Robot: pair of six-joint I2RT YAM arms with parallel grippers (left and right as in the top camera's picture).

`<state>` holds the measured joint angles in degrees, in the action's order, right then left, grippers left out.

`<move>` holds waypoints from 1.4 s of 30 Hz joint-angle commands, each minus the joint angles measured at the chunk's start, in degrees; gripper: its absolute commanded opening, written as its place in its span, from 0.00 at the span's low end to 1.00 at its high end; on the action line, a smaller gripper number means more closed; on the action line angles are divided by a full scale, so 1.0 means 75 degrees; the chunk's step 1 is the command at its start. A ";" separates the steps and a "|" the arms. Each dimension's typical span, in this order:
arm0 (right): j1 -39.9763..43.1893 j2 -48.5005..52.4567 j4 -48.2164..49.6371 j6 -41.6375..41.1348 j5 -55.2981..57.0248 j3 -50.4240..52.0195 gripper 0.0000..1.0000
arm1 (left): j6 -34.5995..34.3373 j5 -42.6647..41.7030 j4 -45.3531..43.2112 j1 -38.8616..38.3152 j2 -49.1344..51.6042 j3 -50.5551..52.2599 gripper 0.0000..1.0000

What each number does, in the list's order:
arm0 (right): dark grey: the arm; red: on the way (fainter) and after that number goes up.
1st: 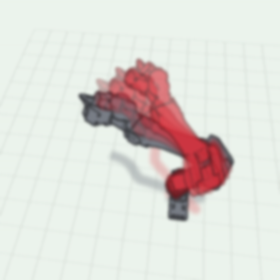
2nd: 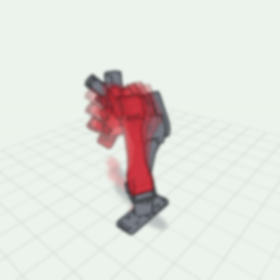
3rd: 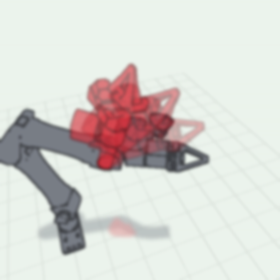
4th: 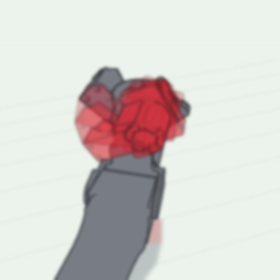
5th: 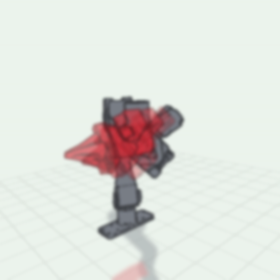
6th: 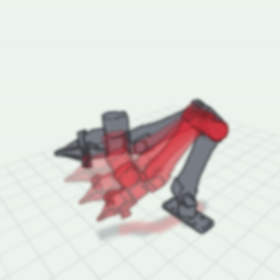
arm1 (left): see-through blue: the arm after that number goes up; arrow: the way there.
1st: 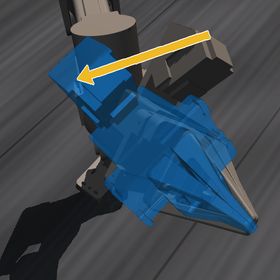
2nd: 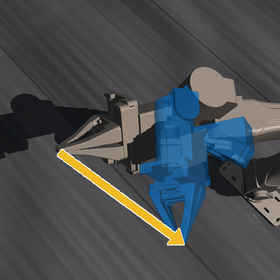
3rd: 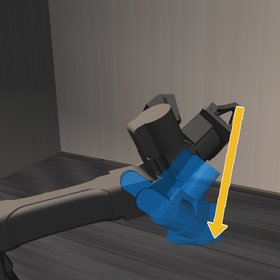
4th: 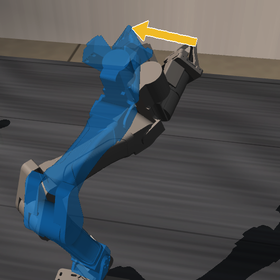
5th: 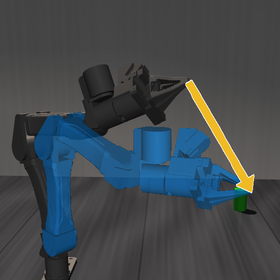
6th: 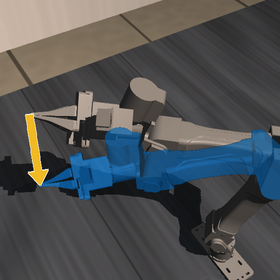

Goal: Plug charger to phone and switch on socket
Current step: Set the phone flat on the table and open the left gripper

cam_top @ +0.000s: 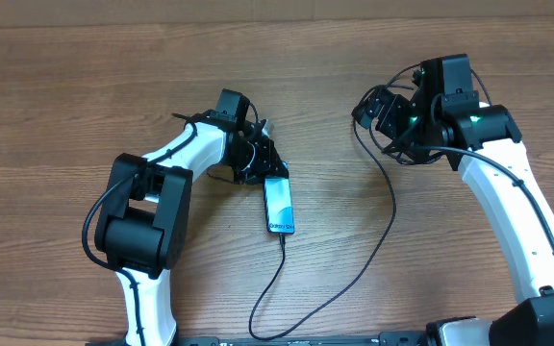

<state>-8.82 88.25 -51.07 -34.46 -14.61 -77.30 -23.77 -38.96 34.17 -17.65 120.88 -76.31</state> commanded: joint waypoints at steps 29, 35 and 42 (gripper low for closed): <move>-0.0015 -0.0093 0.0012 0.0067 0.0090 0.0012 1.00 | 0.0114 0.0519 0.0213 -0.0064 -0.0029 0.0017 0.48; -0.0015 -0.0093 -0.0023 0.0067 0.0090 0.0012 1.00 | 0.0111 0.0799 0.0262 -0.0064 -0.0029 0.0020 0.56; -0.0015 -0.0093 -0.0038 0.0067 0.0090 0.0012 1.00 | 0.0114 0.0851 0.0274 -0.0064 -0.0029 0.0017 0.63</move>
<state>-8.82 88.25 -51.46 -34.46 -14.61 -77.28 -23.75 -38.89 35.66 -18.04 119.79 -76.82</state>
